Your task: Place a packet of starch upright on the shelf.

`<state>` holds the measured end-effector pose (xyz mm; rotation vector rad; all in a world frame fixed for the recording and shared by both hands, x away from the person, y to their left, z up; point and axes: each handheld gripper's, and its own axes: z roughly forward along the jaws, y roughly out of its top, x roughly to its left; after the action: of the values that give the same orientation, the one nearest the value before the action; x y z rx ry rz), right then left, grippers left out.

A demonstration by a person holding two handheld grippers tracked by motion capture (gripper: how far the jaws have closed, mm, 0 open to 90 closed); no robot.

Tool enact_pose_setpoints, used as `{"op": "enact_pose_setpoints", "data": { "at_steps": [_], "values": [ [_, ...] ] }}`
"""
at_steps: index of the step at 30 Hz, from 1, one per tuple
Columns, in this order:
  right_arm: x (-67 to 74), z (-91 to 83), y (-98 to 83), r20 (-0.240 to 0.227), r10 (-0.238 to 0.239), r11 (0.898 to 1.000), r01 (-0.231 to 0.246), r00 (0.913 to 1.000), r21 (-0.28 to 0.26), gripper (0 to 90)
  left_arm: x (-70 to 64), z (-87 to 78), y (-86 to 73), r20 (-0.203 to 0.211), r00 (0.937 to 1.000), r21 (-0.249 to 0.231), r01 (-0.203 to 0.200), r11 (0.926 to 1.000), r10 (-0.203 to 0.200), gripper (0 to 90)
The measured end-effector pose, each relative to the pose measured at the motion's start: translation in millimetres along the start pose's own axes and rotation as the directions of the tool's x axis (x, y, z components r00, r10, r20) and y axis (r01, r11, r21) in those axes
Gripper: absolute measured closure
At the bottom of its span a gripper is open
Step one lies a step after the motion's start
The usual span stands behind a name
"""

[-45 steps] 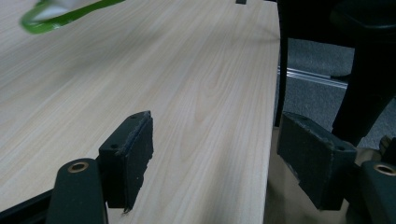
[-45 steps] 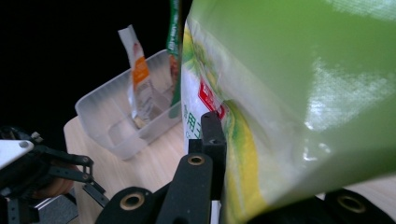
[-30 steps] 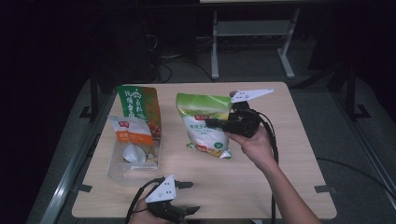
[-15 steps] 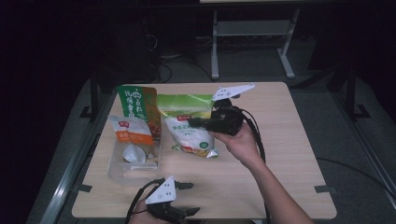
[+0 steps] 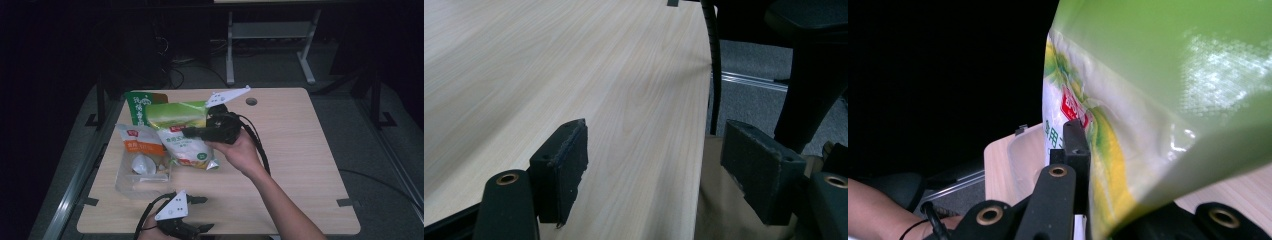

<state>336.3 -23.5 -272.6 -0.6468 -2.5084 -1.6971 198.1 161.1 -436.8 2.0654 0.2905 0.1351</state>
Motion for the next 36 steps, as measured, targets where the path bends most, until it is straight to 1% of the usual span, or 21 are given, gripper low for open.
{"op": "enact_pose_setpoints", "data": {
  "at_steps": [2, 3, 8, 9, 10, 13, 14, 16, 22, 28, 33, 36],
  "values": [
    [2.0, 6.7, 2.0, -0.012, -0.001, 1.000, 0.001, 0.9999, 0.003, 90.0, -0.1, -0.2, -0.1, 0.001, 1.0000, 0.002, 0.000, 1.0000, 0.000, 26.8],
    [2.7, 10.0, 3.0, -0.018, -0.005, 1.000, 0.005, 0.9998, 0.005, 89.9, 0.4, -0.7, -0.2, 0.000, 1.0000, 0.009, -0.007, 0.9999, 0.007, 26.8],
    [7.0, 25.2, 8.4, -0.047, -0.012, 1.000, 0.013, 0.9988, 0.012, 90.0, 0.9, -0.9, -0.2, 0.003, 0.9999, 0.006, -0.016, 0.9998, 0.016, 26.8],
    [8.9, 31.4, 11.0, -0.058, -0.016, 1.000, 0.017, 0.9982, 0.011, 89.9, 0.8, -0.9, -0.2, 0.004, 0.9998, 0.007, -0.018, 0.9998, 0.018, 26.8],
    [8.9, 31.4, 11.0, -0.058, -0.016, 1.000, 0.017, 0.9982, 0.011, 89.9, 0.4, -0.9, -0.2, 0.004, 0.9998, 0.006, -0.020, 0.9998, 0.019, 26.8],
    [11.4, 44.2, 14.7, -0.081, -0.018, 1.000, 0.020, 0.9965, 0.013, 89.9, -0.9, -0.6, -0.4, 0.004, 0.9999, -0.001, -0.014, 0.9999, 0.014, 26.8],
    [11.4, 44.2, 14.7, -0.081, -0.018, 1.000, 0.020, 0.9965, 0.013, 89.9, -0.9, -0.7, -0.5, 0.003, 0.9999, 0.000, -0.014, 0.9999, 0.014, 26.8],
    [12.2, 50.4, 15.7, -0.090, -0.020, 1.000, 0.021, 0.9958, 0.017, 89.9, -0.7, -0.9, -0.7, 0.002, 0.9999, 0.000, -0.016, 0.9999, 0.016, 26.7],
    [14.5, 72.3, 18.4, -0.116, -0.026, 0.999, 0.029, 0.9929, 0.028, 90.0, -0.6, -1.4, -1.3, 0.007, 0.9999, -0.008, -0.011, 0.9999, 0.011, 26.5],
    [17.2, 88.9, 20.0, -0.134, -0.025, 0.999, 0.031, 0.9906, 0.042, 89.9, -0.6, -3.0, -1.3, 0.001, 0.9998, 0.001, -0.020, 0.9998, 0.020, 26.2],
    [17.5, 104.2, 18.7, -0.149, -0.011, 0.998, 0.019, 0.9888, 0.055, 89.9, -2.0, -1.9, -1.8, 0.004, 0.9999, -0.003, -0.015, 0.9999, 0.015, 26.1],
    [19.3, 112.7, 17.6, -0.157, -0.013, 0.998, 0.023, 0.9875, 0.060, 89.9, -0.8, -2.7, -1.8, 0.000, 0.9995, 0.012, -0.032, 0.9994, 0.032, 26.1]
  ]
}}
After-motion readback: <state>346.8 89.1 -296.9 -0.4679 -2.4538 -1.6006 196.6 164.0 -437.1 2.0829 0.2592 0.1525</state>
